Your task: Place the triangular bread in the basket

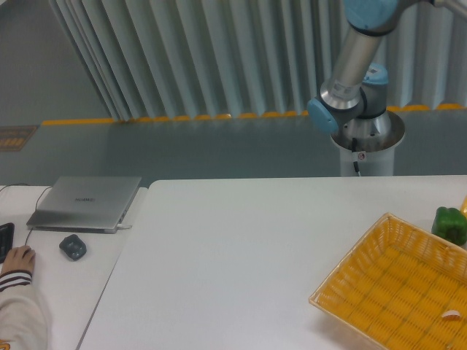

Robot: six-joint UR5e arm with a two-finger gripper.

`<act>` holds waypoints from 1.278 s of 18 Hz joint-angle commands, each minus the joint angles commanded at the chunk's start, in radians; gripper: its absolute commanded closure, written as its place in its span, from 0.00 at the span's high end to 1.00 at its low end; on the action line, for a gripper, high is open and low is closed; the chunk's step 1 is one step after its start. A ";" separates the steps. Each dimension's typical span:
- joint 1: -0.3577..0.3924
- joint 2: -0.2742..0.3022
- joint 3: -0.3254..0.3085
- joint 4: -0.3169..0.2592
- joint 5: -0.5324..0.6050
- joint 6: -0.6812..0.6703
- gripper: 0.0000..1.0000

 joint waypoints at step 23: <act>0.015 -0.002 -0.040 -0.003 0.002 -0.066 0.23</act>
